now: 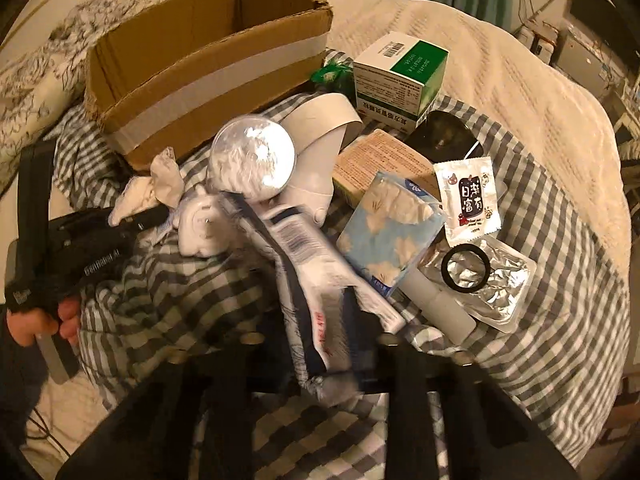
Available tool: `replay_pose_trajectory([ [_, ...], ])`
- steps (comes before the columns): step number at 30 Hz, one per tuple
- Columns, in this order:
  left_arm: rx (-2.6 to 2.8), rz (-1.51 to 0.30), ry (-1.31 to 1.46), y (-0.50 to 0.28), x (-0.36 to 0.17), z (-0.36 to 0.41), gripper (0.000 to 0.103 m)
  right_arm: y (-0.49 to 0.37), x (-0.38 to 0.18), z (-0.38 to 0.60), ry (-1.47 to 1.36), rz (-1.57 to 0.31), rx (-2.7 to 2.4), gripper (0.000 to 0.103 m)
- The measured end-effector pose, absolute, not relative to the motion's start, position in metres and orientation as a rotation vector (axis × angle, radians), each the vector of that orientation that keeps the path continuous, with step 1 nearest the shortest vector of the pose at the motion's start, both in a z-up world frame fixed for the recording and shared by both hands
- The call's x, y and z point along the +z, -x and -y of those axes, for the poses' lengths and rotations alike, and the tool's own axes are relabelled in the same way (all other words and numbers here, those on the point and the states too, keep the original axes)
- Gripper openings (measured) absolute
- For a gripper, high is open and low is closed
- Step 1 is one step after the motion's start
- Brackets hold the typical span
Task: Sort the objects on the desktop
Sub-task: 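Drop the white lace cloth into the box with left while right drops the striped package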
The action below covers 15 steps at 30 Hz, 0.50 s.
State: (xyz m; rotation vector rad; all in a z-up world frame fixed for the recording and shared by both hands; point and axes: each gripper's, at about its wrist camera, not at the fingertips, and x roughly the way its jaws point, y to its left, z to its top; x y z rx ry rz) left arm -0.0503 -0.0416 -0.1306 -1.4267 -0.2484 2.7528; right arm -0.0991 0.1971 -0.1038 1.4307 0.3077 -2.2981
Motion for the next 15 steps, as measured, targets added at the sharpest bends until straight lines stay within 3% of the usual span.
replay_pose_trajectory([
  [5,2.776,0.246,1.357,0.032,-0.112,0.044,0.014,0.08,-0.079,-0.198,-1.37,-0.368,-2.373,0.007],
  [15,2.829,0.235,1.197,0.008,-0.066,0.048,0.014,0.046,-0.034,-0.201,-1.261,-0.275,-2.49,0.007],
])
